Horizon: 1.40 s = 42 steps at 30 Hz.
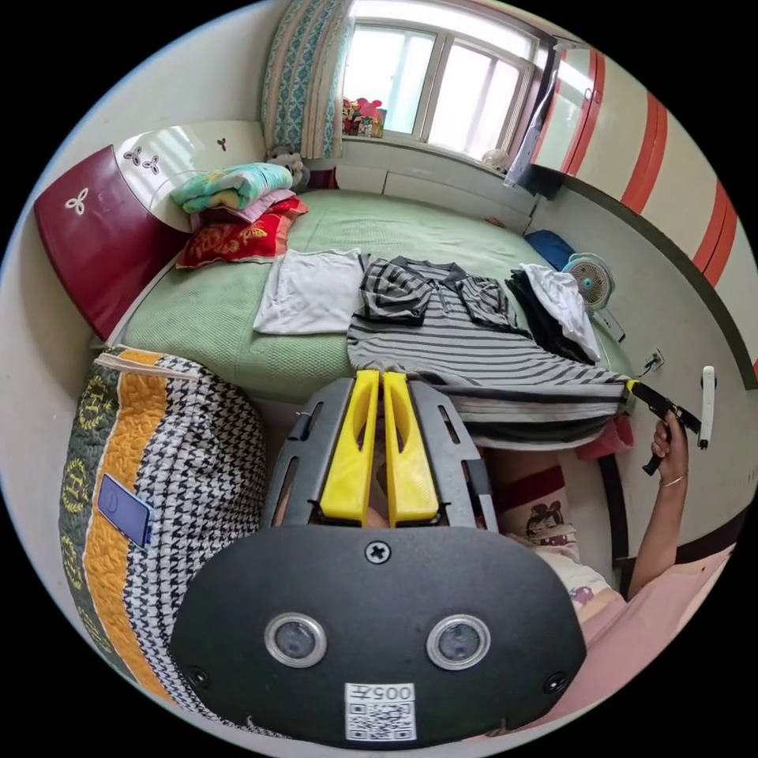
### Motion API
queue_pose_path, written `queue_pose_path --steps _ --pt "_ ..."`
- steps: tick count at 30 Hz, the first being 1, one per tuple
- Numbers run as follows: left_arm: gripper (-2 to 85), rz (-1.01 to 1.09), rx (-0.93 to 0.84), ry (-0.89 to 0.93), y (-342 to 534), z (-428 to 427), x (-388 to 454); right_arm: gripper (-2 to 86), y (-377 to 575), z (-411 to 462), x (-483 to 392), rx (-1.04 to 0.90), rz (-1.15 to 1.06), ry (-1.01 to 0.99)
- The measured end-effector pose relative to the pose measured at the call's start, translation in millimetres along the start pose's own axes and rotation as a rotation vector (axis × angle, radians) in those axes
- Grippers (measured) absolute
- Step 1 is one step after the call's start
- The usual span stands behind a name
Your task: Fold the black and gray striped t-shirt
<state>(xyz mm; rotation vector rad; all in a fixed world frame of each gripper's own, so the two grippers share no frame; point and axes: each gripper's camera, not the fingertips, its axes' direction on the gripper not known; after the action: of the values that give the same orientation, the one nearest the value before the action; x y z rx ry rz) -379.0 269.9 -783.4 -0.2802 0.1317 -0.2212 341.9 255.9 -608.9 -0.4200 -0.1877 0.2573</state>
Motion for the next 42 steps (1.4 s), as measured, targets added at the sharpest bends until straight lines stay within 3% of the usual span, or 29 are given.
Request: queue_pose_path --steps 10,17,26,32,37,42 --pt "0.2 -0.03 0.122 0.001 9.1 -93.1 -12.2 -1.6 30.4 -64.1 0.9 0.022 -0.017 -0.061" --pt "0.3 -0.075 0.067 0.017 -9.7 -93.2 -28.4 -1.6 13.8 -83.9 6.6 0.014 0.007 -0.136" --pt "0.3 -0.065 -0.052 -0.022 -71.3 -29.8 -33.6 -1.6 -34.7 -19.2 -3.7 -0.1 0.012 -0.078" --pt "0.6 0.017 -0.085 -0.059 -158.8 24.1 -34.2 -1.6 -106.1 25.5 -28.7 -0.094 -0.061 -0.01" --pt "1.9 0.046 -0.142 -0.044 -288.0 123.1 -42.2 -1.2 -211.1 92.3 -56.5 -0.083 -0.113 0.061" --pt "8.6 -0.063 -0.172 -0.078 -378.0 239.0 -64.7 4.0 -319.4 211.6 -70.5 -0.153 0.008 0.105"
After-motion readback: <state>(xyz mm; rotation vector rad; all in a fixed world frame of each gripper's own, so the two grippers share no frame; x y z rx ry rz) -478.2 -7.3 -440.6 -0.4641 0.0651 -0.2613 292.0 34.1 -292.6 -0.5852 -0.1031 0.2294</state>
